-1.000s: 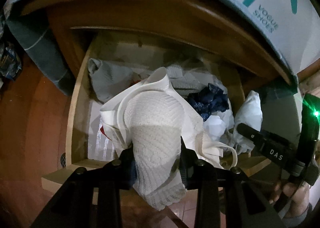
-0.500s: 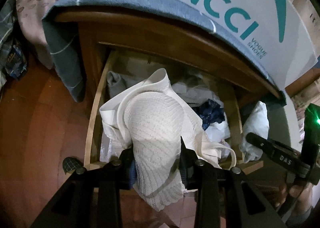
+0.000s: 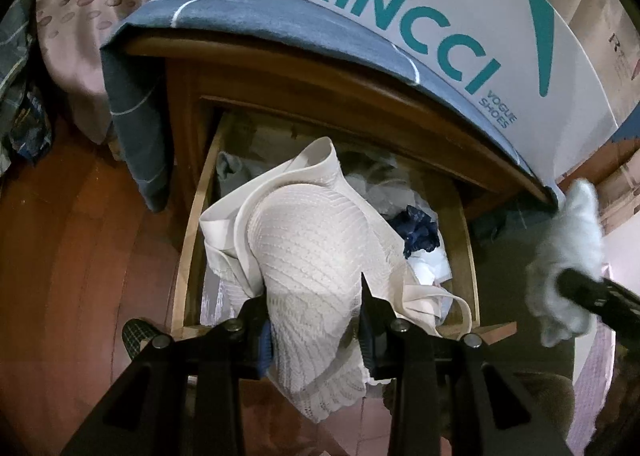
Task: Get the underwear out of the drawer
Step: 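Carry the white underwear with the right tool into the white box and release, then return the right tool to the drawer while the left tool holds the white bra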
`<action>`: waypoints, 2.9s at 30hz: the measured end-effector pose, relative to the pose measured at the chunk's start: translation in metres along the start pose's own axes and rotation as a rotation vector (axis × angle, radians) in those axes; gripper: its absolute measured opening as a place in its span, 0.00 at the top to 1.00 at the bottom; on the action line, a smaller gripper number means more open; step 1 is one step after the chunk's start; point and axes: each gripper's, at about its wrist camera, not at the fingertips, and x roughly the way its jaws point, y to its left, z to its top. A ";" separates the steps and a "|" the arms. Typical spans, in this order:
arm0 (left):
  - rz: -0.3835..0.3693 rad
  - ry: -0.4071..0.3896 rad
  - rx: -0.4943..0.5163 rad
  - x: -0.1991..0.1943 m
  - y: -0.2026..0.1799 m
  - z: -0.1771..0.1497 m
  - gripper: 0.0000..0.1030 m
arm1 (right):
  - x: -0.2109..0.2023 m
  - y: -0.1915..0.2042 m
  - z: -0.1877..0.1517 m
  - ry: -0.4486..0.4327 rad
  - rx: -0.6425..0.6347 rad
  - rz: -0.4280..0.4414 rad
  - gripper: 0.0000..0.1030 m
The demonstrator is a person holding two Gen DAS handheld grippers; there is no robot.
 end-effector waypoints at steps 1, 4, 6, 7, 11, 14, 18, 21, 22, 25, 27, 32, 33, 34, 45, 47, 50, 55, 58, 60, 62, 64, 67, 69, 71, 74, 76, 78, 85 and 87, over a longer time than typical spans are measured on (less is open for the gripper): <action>-0.004 0.000 -0.006 0.000 0.001 0.000 0.67 | -0.010 0.006 0.004 -0.017 -0.017 0.006 0.63; -0.011 -0.004 -0.002 -0.001 0.001 0.001 0.67 | -0.035 0.019 0.018 -0.057 -0.042 0.023 0.63; -0.015 -0.005 -0.002 -0.002 0.001 0.001 0.68 | -0.053 0.028 0.032 -0.094 -0.064 0.026 0.63; -0.015 -0.006 -0.004 -0.001 0.003 0.001 0.68 | -0.065 0.033 0.042 -0.122 -0.075 0.032 0.63; -0.018 -0.002 -0.023 -0.002 0.007 0.001 0.68 | -0.089 0.043 0.081 -0.200 -0.092 0.009 0.63; -0.018 -0.003 -0.022 -0.002 0.007 0.002 0.68 | -0.090 0.039 0.115 -0.231 -0.051 -0.012 0.63; -0.012 0.001 -0.004 -0.001 0.003 0.001 0.68 | -0.072 0.036 0.160 -0.235 -0.040 -0.082 0.63; -0.015 0.007 -0.006 0.000 0.002 0.001 0.68 | -0.054 0.031 0.185 -0.220 -0.024 -0.137 0.63; -0.018 0.006 -0.007 0.000 0.003 0.001 0.68 | -0.050 0.029 0.188 -0.215 -0.021 -0.146 0.63; -0.024 0.008 -0.008 0.000 0.003 0.001 0.68 | -0.028 0.022 0.203 -0.190 0.000 -0.180 0.63; -0.026 0.008 -0.005 0.000 0.003 0.001 0.68 | -0.012 0.018 0.209 -0.167 0.001 -0.210 0.64; -0.030 0.010 0.001 0.001 0.002 0.001 0.68 | 0.021 0.007 0.215 -0.110 0.016 -0.274 0.64; -0.032 0.012 0.000 0.001 0.003 0.001 0.68 | 0.024 0.005 0.214 -0.113 0.029 -0.272 0.64; -0.033 0.013 0.000 0.002 0.003 0.001 0.67 | 0.026 0.004 0.213 -0.116 0.037 -0.277 0.63; -0.032 0.021 -0.004 0.005 0.004 0.001 0.68 | 0.041 -0.001 0.212 -0.112 0.005 -0.305 0.60; -0.030 0.023 -0.004 0.006 0.004 0.001 0.68 | 0.043 -0.003 0.212 -0.115 -0.027 -0.322 0.60; -0.028 0.022 -0.003 0.004 0.003 0.001 0.67 | 0.042 -0.008 0.213 -0.115 -0.049 -0.322 0.60; -0.017 0.022 0.008 0.005 0.001 0.000 0.67 | 0.041 -0.019 0.215 -0.104 -0.088 -0.345 0.60; -0.016 0.022 0.010 0.005 0.001 0.000 0.67 | 0.043 -0.025 0.216 -0.090 -0.124 -0.355 0.61; -0.013 0.023 0.009 0.005 0.002 0.001 0.68 | 0.046 -0.028 0.218 -0.071 -0.150 -0.356 0.61; -0.010 0.022 0.012 0.006 0.001 0.002 0.67 | 0.044 -0.030 0.218 -0.069 -0.155 -0.341 0.60; -0.003 0.021 0.017 0.007 0.000 0.002 0.67 | 0.044 -0.030 0.219 -0.076 -0.150 -0.320 0.58; 0.006 0.019 0.022 0.007 0.000 0.002 0.68 | 0.041 -0.027 0.220 -0.093 -0.138 -0.288 0.48; 0.011 0.019 0.023 0.008 0.000 0.002 0.67 | 0.038 -0.023 0.219 -0.109 -0.138 -0.284 0.40; 0.021 0.016 0.024 0.007 0.000 0.002 0.67 | 0.030 -0.019 0.219 -0.144 -0.130 -0.281 0.32; 0.033 0.006 0.024 0.006 0.001 0.002 0.67 | 0.007 -0.016 0.216 -0.191 -0.097 -0.243 0.32; 0.039 0.003 0.025 0.006 0.001 0.002 0.68 | -0.013 -0.011 0.210 -0.223 -0.099 -0.209 0.30; 0.044 0.001 0.031 0.006 0.000 0.001 0.67 | -0.036 -0.006 0.196 -0.255 -0.110 -0.179 0.26; 0.058 -0.018 0.041 0.003 -0.002 0.001 0.68 | -0.072 0.007 0.120 -0.255 -0.192 -0.138 0.20; 0.060 -0.023 0.039 0.002 -0.001 0.001 0.67 | -0.067 0.005 0.096 -0.232 -0.196 -0.143 0.15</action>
